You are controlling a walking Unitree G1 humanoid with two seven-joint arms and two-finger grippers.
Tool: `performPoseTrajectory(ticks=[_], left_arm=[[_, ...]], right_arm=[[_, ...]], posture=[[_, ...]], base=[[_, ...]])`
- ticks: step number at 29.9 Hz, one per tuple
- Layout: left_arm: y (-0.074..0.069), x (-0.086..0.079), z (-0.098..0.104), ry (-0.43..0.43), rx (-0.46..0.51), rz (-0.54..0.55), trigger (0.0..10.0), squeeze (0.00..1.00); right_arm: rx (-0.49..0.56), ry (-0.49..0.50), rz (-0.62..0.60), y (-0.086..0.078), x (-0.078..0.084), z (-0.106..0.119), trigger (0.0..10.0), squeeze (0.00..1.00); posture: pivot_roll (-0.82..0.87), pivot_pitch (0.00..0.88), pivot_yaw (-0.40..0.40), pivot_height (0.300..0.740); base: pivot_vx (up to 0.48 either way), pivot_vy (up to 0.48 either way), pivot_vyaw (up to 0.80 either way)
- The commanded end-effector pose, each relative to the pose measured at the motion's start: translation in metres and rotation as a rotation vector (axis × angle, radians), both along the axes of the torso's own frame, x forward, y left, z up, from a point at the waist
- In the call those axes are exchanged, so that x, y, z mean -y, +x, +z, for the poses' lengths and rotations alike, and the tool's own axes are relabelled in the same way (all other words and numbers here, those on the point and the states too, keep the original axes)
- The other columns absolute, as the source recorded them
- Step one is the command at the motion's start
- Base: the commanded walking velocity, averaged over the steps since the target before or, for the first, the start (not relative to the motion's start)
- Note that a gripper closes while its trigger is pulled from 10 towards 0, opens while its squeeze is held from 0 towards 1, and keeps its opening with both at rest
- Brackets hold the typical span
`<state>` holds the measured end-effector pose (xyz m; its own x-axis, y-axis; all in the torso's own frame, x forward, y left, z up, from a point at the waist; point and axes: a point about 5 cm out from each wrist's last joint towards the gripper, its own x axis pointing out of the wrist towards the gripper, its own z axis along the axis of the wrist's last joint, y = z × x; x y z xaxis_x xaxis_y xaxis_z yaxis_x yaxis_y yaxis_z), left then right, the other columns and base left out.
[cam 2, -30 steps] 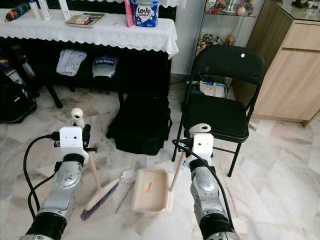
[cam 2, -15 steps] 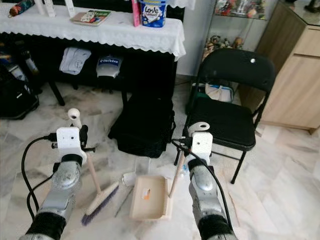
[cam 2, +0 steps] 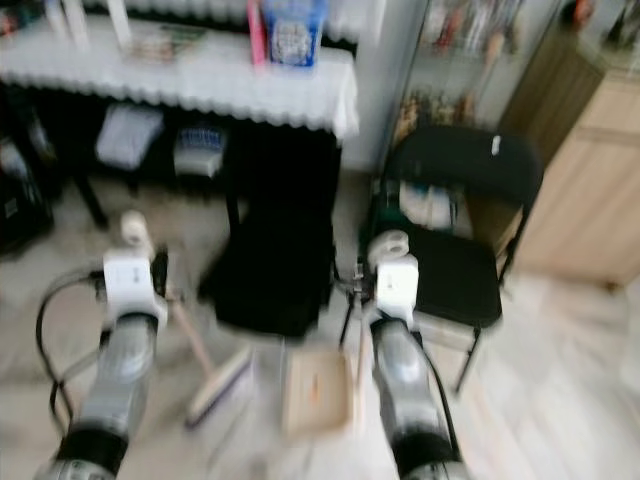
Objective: Sweep floor
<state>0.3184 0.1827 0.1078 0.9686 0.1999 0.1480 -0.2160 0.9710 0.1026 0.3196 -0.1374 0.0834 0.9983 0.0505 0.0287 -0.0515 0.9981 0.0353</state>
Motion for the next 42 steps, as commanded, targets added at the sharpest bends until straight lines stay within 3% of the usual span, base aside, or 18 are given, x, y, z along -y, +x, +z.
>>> performPoseTrajectory(ticks=[1,27,34,42], left_arm=[[0.0028,0.0054,0.0057,-0.009,0.030,-0.011,10.0,0.00],[0.0034,0.0043,0.0059,-0.018,0.028,-0.007,10.0,0.00],[0.0036,0.0042,0.0060,-0.020,0.029,-0.008,10.0,0.00],[0.0035,0.0040,0.0062,-0.018,0.030,-0.010,10.0,0.00]], right_arm=[[0.021,0.009,-0.021,0.0005,0.0067,0.0052,10.0,0.00],[0.040,0.035,-0.024,0.0021,0.0059,0.0107,10.0,0.00],[0.036,0.045,-0.023,0.0024,0.0057,0.0106,10.0,0.00],[0.056,0.044,-0.033,0.0021,0.0060,0.0133,10.0,0.00]], posture=[[0.00,0.000,-0.038,0.740],[0.01,0.000,-0.039,0.740],[0.00,0.000,-0.037,0.740],[0.01,0.000,-0.035,0.740]], base=[[0.000,0.000,0.00],[0.000,0.349,-0.04],[0.000,0.389,-0.68],[0.000,0.407,0.00]])
